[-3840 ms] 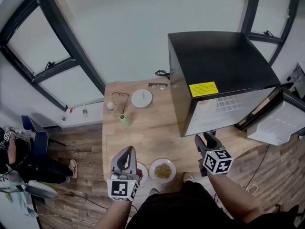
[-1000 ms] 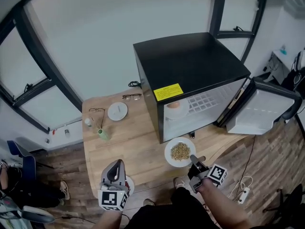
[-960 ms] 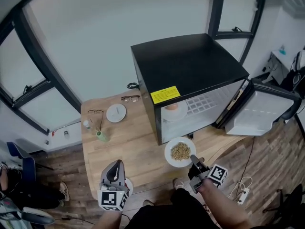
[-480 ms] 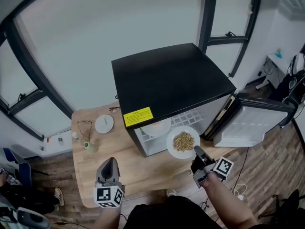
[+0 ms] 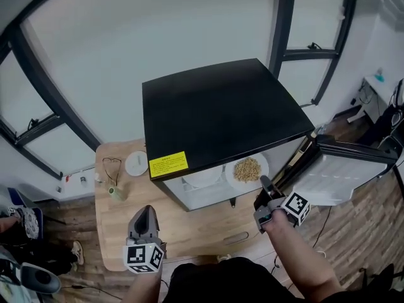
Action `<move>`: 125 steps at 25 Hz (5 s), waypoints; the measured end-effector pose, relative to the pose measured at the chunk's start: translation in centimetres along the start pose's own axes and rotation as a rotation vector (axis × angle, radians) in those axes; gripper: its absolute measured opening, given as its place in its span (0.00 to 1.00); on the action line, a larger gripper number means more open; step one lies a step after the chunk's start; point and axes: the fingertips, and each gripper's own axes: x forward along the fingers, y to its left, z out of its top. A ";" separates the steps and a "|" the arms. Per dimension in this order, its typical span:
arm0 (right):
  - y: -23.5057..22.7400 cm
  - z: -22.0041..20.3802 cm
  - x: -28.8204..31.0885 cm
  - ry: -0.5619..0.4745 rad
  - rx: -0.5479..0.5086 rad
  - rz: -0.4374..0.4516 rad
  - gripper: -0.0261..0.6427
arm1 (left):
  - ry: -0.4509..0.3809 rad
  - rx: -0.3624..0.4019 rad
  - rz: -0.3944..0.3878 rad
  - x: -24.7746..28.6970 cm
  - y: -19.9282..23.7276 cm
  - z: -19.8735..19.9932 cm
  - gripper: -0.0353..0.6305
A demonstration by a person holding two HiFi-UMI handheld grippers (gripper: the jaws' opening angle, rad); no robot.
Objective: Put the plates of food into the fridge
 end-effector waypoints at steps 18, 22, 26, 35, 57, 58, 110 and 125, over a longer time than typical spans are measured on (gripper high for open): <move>0.1 2.6 7.1 0.043 -0.396 -0.231 0.09 | -0.002 0.038 0.102 -0.8 1.4 0.2 0.06; -0.4 2.9 7.4 0.047 -0.538 -0.324 0.13 | -0.018 0.022 0.108 -0.6 1.8 0.4 0.06; -1.0 3.8 7.5 0.051 -0.643 -0.391 0.27 | -0.028 -0.013 0.112 -0.5 2.0 0.5 0.06; 1.5 4.3 7.3 0.009 -0.769 -0.361 0.34 | -0.038 -0.014 0.105 -0.5 2.9 0.7 0.06; 7.5 -15.1 2.2 0.111 -1.122 -0.024 0.14 | -0.101 0.031 0.146 -10.4 14.4 2.4 0.06; 7.4 -16.4 2.3 0.124 -1.118 -0.022 0.13 | -0.094 0.036 0.170 -11.5 15.8 2.2 0.06; -11.4 -63.8 -7.1 0.819 -0.104 -0.061 0.11 | 0.169 0.069 0.299 -36.6 28.5 -9.9 0.06; -6.4 -57.0 -7.1 0.704 -0.024 0.031 0.08 | 0.092 0.076 0.203 -31.3 24.4 -6.7 0.06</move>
